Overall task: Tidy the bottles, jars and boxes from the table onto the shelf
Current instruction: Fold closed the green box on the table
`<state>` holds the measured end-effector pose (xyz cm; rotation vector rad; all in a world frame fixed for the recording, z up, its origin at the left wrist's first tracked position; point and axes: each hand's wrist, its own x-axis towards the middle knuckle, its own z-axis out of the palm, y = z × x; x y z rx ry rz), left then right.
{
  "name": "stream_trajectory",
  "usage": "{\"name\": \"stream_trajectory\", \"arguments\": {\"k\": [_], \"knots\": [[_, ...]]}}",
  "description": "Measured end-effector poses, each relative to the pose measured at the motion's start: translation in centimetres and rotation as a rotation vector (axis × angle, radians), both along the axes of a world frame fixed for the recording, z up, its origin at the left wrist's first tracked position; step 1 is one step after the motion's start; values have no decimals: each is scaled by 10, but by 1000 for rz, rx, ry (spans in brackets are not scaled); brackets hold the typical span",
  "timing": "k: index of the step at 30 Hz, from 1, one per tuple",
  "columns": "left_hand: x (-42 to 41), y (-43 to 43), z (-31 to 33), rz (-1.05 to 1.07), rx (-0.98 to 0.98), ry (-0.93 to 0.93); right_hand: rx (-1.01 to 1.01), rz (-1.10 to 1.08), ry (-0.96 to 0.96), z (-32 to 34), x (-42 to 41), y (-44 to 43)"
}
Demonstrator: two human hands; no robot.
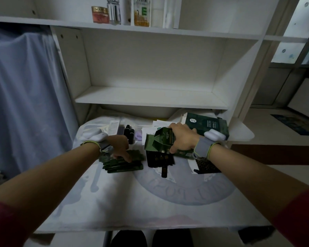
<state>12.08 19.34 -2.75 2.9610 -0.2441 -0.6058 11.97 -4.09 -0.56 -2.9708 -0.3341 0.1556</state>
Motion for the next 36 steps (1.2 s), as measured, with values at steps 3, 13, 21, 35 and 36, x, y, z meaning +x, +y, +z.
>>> {"name": "stream_trajectory", "arguments": {"k": [3,13,21,35,36], "knots": [[2,2,-8,-53,77,-60,16,-2,7,0,1,0],[1,-3,-9,-97,121,-126,20,-4,7,-1,1,2],[-2,2,-3,-60,51,-150,37,-18,2,0,-2,-1],[-10,-24,48,545,-1466,-219,120,32,-41,1,-20,1],[-10,-27,48,568,-1506,-236,127,40,-54,1,-22,2]]}}
